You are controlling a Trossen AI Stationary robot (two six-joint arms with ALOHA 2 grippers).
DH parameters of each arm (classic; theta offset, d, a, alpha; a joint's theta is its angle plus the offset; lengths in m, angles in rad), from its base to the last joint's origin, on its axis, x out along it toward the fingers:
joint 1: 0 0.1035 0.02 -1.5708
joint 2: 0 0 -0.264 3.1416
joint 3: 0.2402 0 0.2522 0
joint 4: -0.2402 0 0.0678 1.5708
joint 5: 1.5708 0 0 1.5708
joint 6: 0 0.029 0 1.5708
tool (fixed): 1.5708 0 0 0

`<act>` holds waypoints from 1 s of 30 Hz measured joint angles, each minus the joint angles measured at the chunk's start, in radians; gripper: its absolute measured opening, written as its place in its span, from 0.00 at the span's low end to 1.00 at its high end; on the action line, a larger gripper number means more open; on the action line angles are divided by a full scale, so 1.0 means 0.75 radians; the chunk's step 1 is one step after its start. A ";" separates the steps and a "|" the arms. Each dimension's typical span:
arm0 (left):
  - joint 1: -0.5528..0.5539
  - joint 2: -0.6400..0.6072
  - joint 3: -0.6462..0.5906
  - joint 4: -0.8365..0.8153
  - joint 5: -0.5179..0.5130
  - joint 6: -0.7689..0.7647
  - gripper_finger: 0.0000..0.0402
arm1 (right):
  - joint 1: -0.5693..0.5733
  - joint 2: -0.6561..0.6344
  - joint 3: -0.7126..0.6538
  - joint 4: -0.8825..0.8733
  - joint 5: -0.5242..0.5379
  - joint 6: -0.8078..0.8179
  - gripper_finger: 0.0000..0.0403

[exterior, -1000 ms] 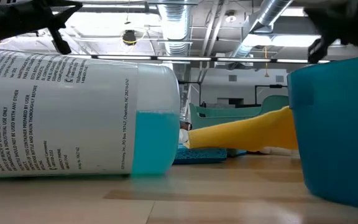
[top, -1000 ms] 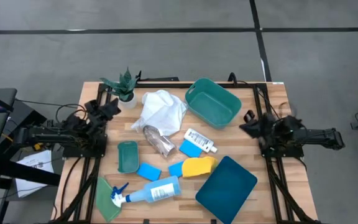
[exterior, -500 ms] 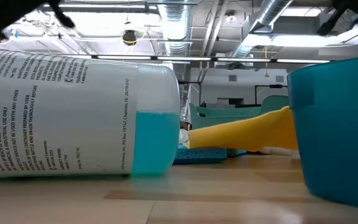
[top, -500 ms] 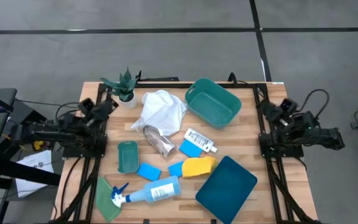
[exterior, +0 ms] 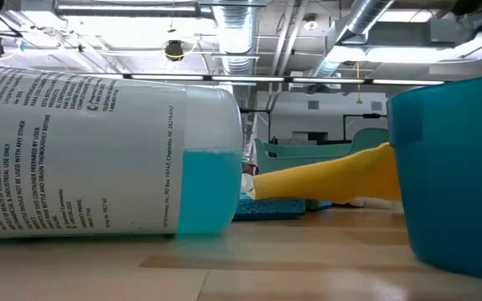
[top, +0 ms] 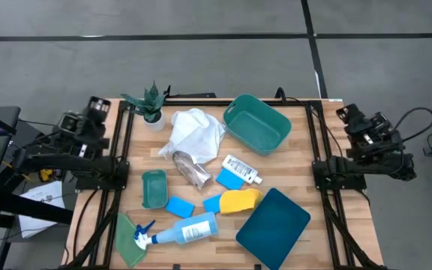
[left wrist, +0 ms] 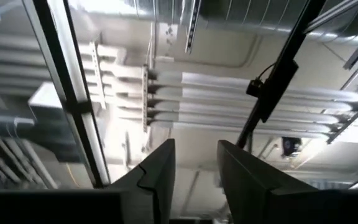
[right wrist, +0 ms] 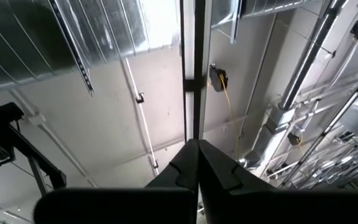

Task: Pick & Place Kitchen Items
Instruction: Put the white towel into the big green bin

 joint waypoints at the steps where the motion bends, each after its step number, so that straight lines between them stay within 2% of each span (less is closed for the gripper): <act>1: 0.000 0.011 0.025 0.000 -0.003 0.021 0.33 | 0.000 0.000 0.009 0.000 -0.001 0.000 0.00; 5: 0.000 0.064 0.127 -0.064 -0.009 0.096 0.41 | 0.000 0.000 0.035 -0.010 0.000 -0.026 0.00; 8: 0.000 0.116 0.231 -0.259 -0.066 0.150 0.48 | 0.000 0.000 0.038 -0.013 0.000 -0.029 0.00; 14: 0.001 0.339 0.588 -1.067 -0.325 0.216 0.64 | 0.002 0.000 0.038 -0.049 -0.004 -0.013 0.00; 18: 0.001 0.577 0.850 -1.448 -0.429 0.366 0.74 | 0.002 0.000 0.038 -0.109 -0.016 0.002 0.00; 23: 0.001 0.824 1.098 -1.638 -0.510 0.570 0.83 | 0.002 0.000 0.038 -0.123 -0.006 0.003 0.00; 30: 0.008 1.048 1.219 -1.800 -0.647 0.636 0.90 | 0.002 0.000 0.038 -0.123 -0.005 0.003 0.00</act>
